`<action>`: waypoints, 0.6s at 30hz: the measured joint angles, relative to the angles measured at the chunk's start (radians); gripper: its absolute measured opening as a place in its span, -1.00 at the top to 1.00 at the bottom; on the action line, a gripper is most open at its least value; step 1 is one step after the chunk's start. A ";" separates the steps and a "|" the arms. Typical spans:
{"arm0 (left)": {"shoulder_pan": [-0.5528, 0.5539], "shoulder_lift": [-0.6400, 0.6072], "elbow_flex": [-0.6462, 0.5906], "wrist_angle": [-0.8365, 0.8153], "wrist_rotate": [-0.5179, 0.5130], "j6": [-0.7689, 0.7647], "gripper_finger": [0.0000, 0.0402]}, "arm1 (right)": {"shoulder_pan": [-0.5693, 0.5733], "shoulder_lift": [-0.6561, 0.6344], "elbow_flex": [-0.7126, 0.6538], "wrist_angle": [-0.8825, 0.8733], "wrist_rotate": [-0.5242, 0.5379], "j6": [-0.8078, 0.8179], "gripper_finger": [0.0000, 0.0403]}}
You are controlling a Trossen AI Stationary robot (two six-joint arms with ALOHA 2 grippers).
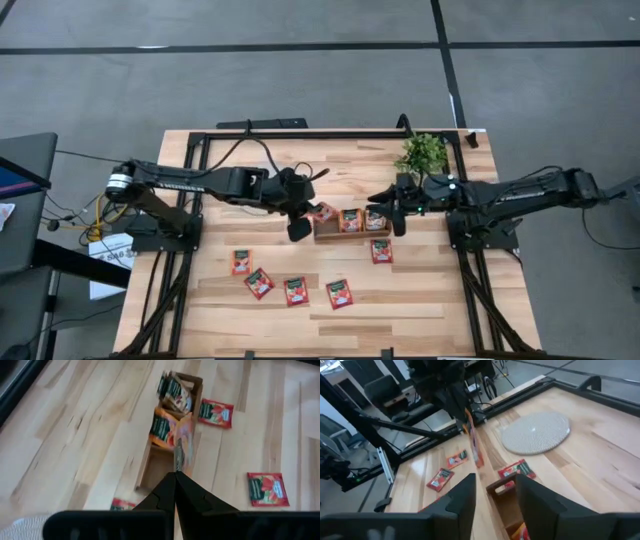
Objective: Pick & Place Tea
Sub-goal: Put the orange tea bag into the middle section of the wooden organizer
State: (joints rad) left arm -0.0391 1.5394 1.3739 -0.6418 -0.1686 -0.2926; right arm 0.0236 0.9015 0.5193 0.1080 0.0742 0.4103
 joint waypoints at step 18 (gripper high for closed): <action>0.000 0.248 0.249 0.032 0.059 0.169 1.00 | -0.014 0.148 0.141 -0.060 -0.004 -0.163 -0.01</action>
State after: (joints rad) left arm -0.0387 1.7870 1.6234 -0.6102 -0.1093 -0.1240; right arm 0.0096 1.0496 0.6599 0.0479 0.0700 0.2476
